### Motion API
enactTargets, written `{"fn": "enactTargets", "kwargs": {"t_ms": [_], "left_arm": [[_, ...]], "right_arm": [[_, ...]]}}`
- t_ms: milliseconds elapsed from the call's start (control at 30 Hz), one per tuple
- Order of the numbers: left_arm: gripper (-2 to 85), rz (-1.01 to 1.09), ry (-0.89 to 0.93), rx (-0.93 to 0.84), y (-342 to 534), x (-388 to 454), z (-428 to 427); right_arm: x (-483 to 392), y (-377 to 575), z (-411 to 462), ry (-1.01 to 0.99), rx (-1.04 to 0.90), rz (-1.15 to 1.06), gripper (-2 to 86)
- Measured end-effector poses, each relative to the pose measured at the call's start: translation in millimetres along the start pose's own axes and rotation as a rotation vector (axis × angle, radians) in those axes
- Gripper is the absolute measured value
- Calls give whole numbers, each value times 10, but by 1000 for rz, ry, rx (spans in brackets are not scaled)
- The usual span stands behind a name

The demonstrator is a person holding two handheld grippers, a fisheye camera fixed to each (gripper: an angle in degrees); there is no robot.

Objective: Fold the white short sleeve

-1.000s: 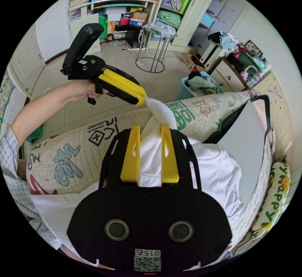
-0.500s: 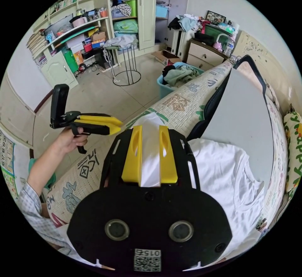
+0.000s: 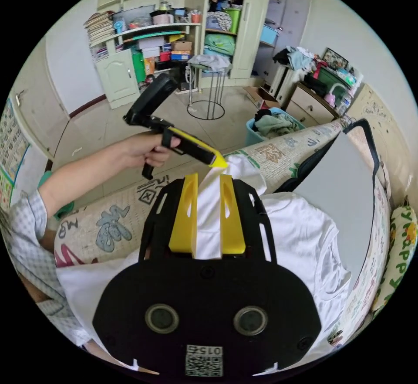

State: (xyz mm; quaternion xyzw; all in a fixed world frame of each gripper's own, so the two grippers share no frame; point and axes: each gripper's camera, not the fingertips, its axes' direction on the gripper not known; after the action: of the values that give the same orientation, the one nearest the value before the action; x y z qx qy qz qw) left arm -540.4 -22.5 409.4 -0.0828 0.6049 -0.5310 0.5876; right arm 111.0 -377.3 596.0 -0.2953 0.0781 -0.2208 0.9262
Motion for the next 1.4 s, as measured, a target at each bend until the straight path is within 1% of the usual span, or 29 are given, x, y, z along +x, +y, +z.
{"fn": "enactTargets", "kwargs": {"t_ms": [67, 133, 233, 300, 333, 367, 400, 500, 567, 667, 733, 767, 800, 933, 1067, 1133, 1233, 1300, 1400], "left_arm": [[-5, -15, 9, 20, -20, -10, -118], [-5, -31, -16, 4, -40, -32, -159], [-3, -71, -22, -22, -51, -126, -114], [2, -97, -20, 5, -50, -228, -102], [4, -108, -18, 19, -49, -261, -109], [8, -137, -11, 61, -41, -335, -137], [12, -172, -2, 115, -22, -413, -177], [25, -230, -16, 184, 1, -566, -219], [38, -235, -24, 156, -30, -617, -145], [56, -243, 11, 93, -101, -676, 112], [53, -229, 20, 31, -159, -679, 294], [40, -230, -13, 15, -182, -672, 344], [20, -225, -32, 29, -186, -662, 349], [1, -196, -68, 96, -148, -584, 300], [-4, -147, -114, 130, -142, -469, 292], [-5, -135, -120, 127, -147, -428, 347], [-5, -114, -190, 83, -101, -375, 517], [-5, -93, -315, -23, -31, -366, 695], [-4, -69, -349, -96, 88, -359, 870]], "right_arm": [[-165, -9, 68, 40, -41, -59, 77], [-287, -62, 148, 55, -71, -100, 77], [-444, -134, 150, 34, -42, -134, 78], [-538, -160, 221, 116, -72, -176, 76], [-534, -159, 261, 142, -91, -179, 75], [-484, -151, 350, 181, -138, -170, 76], [-396, -131, 404, 180, -165, -145, 78], [-154, -59, 358, 86, -128, -49, 83], [-93, -20, 378, 90, -141, -51, 81], [-44, 11, 376, 72, -144, -46, 74], [-60, 23, 384, 77, -149, -57, 60], [-87, 41, 384, 118, -146, -66, 44], [-125, 67, 387, 148, -145, -92, 26], [-142, 165, 323, 148, -109, -97, 0], [-88, 230, 69, -4, 31, -34, -5], [-114, 216, 37, -38, 50, -31, -6], [-184, 184, 164, -50, 9, -55, -5], [-280, 149, 294, -3, -75, -109, -4], [-381, 184, 287, -7, -100, -157, -1]]}}
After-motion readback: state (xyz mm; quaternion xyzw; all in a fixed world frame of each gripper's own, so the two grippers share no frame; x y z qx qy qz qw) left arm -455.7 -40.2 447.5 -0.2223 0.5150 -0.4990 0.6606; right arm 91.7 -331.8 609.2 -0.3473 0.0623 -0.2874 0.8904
